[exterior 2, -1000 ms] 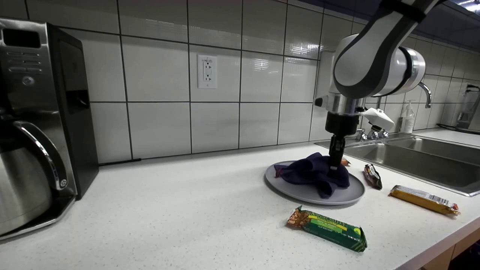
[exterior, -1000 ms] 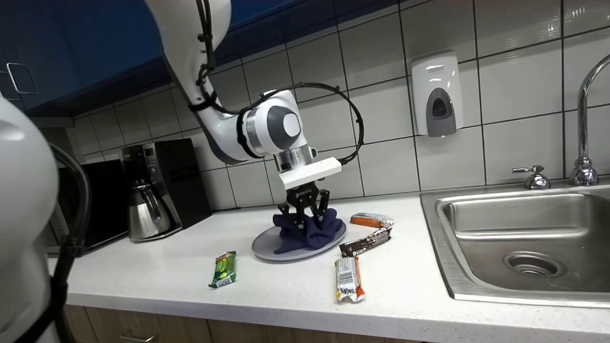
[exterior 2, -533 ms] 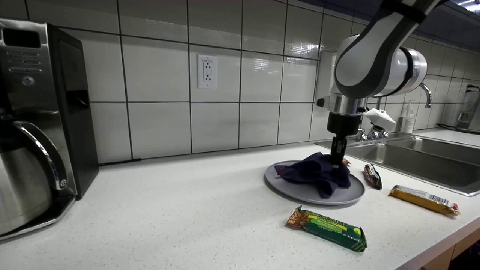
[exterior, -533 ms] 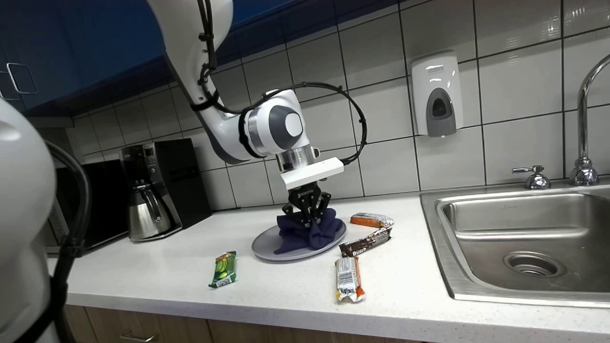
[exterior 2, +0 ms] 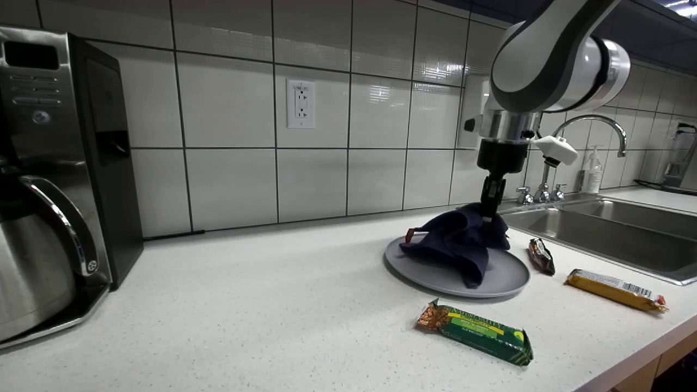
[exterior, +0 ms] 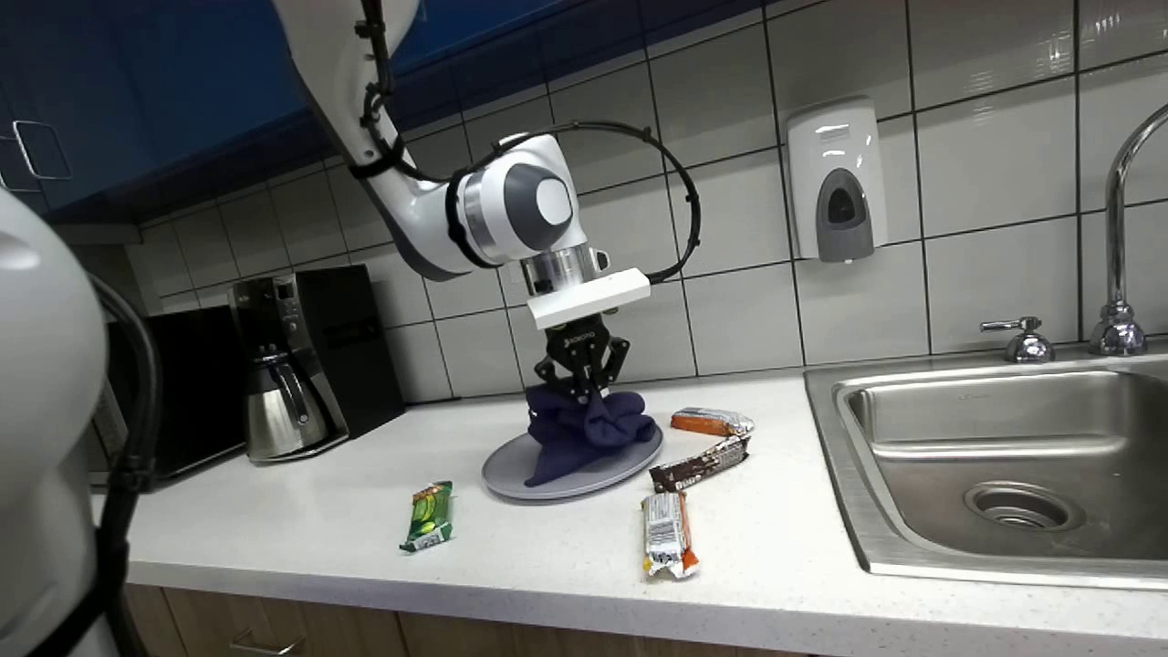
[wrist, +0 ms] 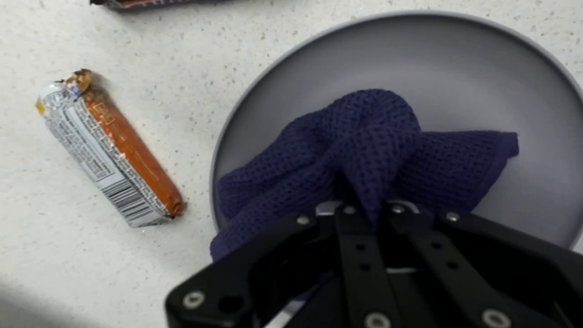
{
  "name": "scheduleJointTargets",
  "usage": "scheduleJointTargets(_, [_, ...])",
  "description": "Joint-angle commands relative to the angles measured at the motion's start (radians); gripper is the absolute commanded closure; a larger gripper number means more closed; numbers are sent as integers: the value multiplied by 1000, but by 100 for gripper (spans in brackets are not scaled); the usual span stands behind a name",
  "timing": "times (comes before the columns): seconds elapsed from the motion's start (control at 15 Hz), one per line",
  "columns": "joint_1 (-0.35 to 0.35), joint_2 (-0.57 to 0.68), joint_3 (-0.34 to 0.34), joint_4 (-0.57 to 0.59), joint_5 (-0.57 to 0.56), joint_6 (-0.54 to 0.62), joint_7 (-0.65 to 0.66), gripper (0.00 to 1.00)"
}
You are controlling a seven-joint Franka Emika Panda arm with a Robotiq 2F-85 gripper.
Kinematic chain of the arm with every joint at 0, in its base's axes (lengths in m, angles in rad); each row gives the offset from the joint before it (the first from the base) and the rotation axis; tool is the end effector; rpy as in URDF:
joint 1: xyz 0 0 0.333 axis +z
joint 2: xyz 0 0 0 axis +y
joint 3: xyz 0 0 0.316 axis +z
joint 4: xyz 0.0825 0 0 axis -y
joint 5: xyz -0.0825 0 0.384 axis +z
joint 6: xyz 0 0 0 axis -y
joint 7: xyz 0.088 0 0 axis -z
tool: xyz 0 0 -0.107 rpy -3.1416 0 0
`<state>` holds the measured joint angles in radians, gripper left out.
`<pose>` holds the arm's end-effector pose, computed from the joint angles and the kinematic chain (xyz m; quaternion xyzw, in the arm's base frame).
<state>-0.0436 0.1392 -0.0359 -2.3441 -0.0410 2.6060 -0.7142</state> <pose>0.5246 -0.0410 0.2858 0.9427 0.3278 0.0511 0.0366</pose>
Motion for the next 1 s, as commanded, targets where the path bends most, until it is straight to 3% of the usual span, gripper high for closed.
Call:
scheduleJointTargets(0.0, [-11, -85, 22, 10, 47, -47, 17, 98])
scheduleJointTargets(0.33, [11, -102, 24, 48, 101, -15, 21, 98])
scheduleJointTargets(0.93, [52, -19, 78, 156, 179, 11, 5, 98])
